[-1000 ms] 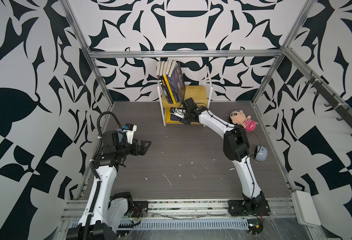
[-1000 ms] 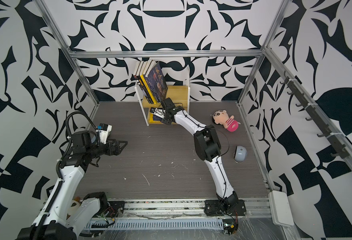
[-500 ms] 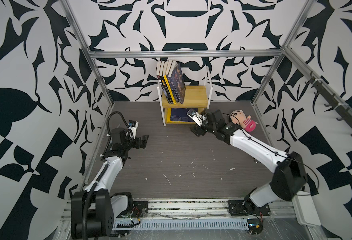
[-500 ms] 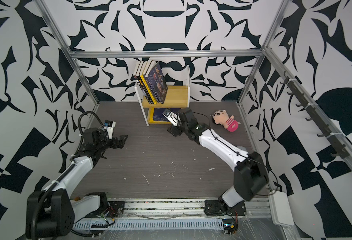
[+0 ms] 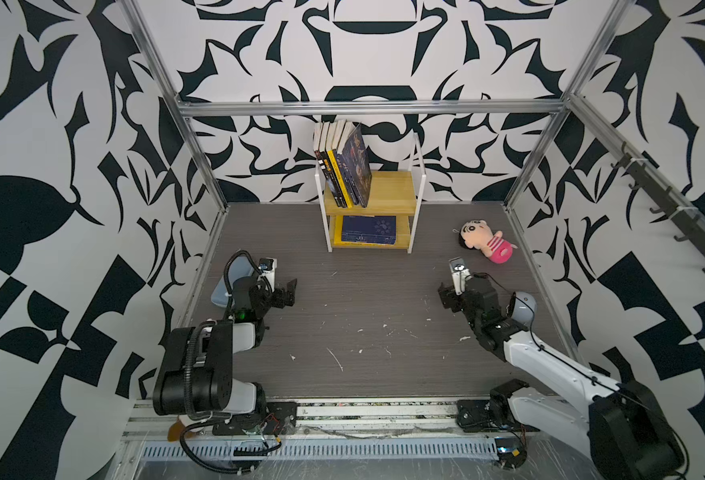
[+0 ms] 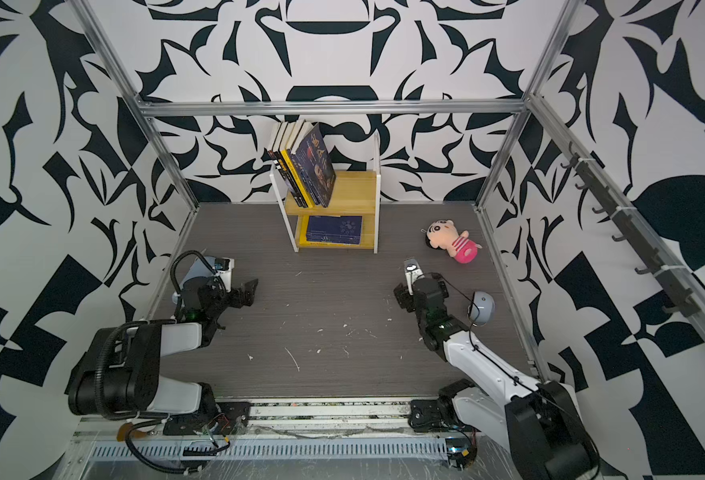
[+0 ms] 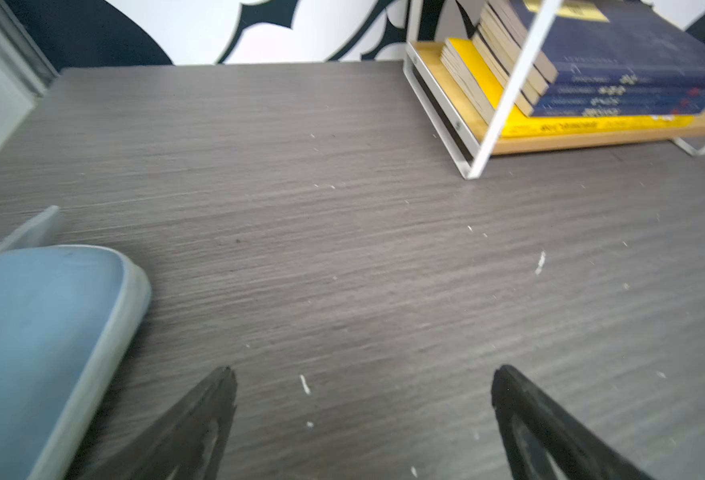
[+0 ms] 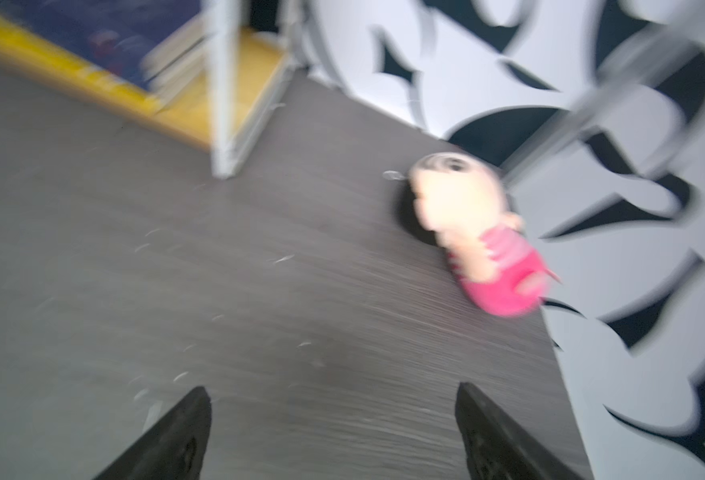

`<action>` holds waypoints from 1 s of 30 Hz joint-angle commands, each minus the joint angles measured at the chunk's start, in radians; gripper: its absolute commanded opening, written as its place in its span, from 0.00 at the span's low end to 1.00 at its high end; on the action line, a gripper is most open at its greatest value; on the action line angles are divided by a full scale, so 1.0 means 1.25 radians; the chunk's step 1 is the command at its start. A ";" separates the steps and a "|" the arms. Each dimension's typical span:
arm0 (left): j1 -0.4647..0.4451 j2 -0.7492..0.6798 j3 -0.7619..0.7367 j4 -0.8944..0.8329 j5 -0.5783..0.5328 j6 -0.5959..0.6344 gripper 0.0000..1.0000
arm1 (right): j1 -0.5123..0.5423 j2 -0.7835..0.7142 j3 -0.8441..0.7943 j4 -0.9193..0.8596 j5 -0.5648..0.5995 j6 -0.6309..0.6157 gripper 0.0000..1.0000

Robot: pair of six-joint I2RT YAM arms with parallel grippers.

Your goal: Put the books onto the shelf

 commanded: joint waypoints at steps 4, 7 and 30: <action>0.008 0.109 -0.045 0.297 -0.101 -0.058 0.99 | -0.134 0.064 -0.114 0.289 -0.029 0.125 0.94; 0.010 0.077 0.030 0.099 -0.127 -0.066 0.99 | -0.144 0.155 -0.123 0.412 -0.011 0.123 0.94; 0.020 0.085 0.034 0.107 -0.135 -0.085 0.99 | -0.164 0.426 -0.010 0.495 -0.086 0.129 1.00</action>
